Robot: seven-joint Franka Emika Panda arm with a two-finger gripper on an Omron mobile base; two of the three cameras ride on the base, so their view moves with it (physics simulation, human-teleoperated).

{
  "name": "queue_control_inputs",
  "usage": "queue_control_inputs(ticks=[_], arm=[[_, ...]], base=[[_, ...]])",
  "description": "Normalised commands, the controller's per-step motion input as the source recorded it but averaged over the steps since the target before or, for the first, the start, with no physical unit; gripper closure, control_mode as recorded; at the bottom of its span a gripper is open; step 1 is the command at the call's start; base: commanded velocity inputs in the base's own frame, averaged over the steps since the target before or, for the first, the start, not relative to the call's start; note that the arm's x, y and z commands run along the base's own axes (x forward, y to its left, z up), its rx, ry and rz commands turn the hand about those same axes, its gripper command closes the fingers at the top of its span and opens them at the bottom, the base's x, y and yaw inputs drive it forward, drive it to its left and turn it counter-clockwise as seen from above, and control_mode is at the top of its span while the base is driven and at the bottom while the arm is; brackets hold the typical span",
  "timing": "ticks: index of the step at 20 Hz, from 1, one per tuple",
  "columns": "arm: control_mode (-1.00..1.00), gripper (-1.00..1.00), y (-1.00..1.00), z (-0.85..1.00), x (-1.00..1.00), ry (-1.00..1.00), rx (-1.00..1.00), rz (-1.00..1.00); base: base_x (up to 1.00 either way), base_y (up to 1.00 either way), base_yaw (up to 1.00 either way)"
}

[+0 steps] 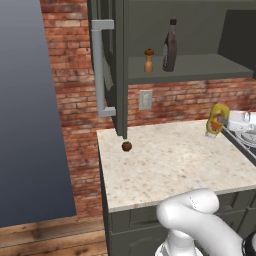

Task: There are various items on the counter. Only move the condiments/shakers into the cabinet.

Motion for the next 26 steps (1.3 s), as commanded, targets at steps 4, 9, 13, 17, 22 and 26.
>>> queue_control_inputs(ticks=[4,9,13,17,22,26], arm=[[-1.00,1.00,-0.20,1.00,-0.70,0.04,0.02,-0.28],[-1.00,1.00,-0.24,1.00,-0.59,0.00,-0.02,-0.14],[-1.00,1.00,-0.23,0.82,-0.36,-0.10,-0.20,-0.06],[-1.00,1.00,0.00,0.56,-0.04,-0.06,-0.20,0.00],[-1.00,1.00,0.00,0.54,0.00,-0.05,-0.05,-0.07],[-1.00,1.00,0.00,0.34,0.08,-0.12,0.01,-0.14]], base=[[0.00,0.00,0.00],[0.00,0.00,0.00],[0.00,0.00,0.00],[0.00,0.00,0.00],[0.00,0.00,0.00],[0.00,0.00,0.00]])
